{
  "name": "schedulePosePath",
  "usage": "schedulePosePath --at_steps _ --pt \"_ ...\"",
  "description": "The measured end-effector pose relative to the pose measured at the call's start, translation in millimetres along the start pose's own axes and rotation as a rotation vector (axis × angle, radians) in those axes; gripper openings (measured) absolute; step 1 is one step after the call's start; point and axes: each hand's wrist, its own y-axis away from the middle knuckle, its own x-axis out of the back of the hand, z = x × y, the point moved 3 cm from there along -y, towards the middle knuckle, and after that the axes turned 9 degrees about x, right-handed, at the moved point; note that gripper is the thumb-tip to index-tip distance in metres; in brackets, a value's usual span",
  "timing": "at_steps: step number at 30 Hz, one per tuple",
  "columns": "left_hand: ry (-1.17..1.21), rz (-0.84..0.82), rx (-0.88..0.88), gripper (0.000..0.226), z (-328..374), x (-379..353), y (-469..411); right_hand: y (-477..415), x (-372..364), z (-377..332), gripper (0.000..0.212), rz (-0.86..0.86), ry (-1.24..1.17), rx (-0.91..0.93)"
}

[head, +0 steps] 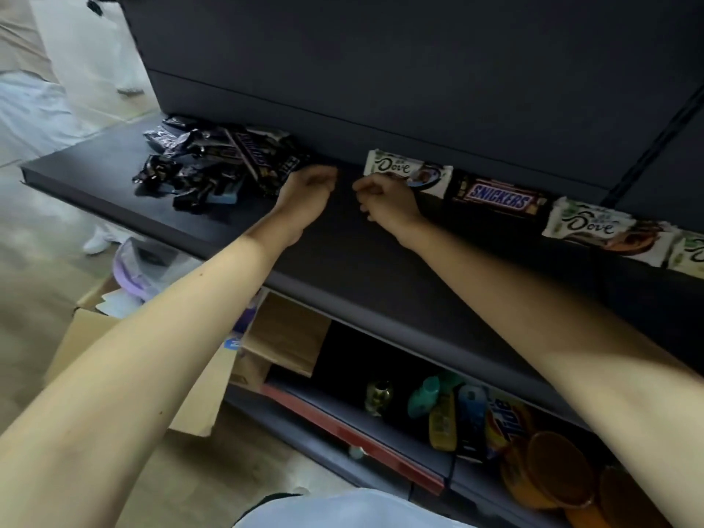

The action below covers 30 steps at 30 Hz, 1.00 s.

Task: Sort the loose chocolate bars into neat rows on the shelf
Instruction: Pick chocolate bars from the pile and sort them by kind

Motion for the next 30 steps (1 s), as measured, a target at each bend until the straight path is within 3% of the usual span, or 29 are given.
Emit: schedulePosePath --at_steps 8,16,21,25,30 --pt "-0.052 -0.004 -0.012 0.033 -23 55 -30 -23 -67 -10 0.015 0.009 -0.028 0.016" --pt "-0.032 0.008 -0.018 0.031 -31 76 -48 -39 -79 -20 0.012 0.040 -0.007 0.016" --pt "-0.023 0.044 -0.027 0.031 -32 90 -59 -54 -88 -22 0.041 0.027 0.024 -0.018" --pt "-0.016 0.104 -0.028 0.032 -38 107 -67 -65 -102 -22 0.016 -0.016 0.063 -0.008" --pt "0.026 0.110 -0.037 0.031 -48 125 -73 -84 -123 -31 0.049 -0.048 0.203 0.010"
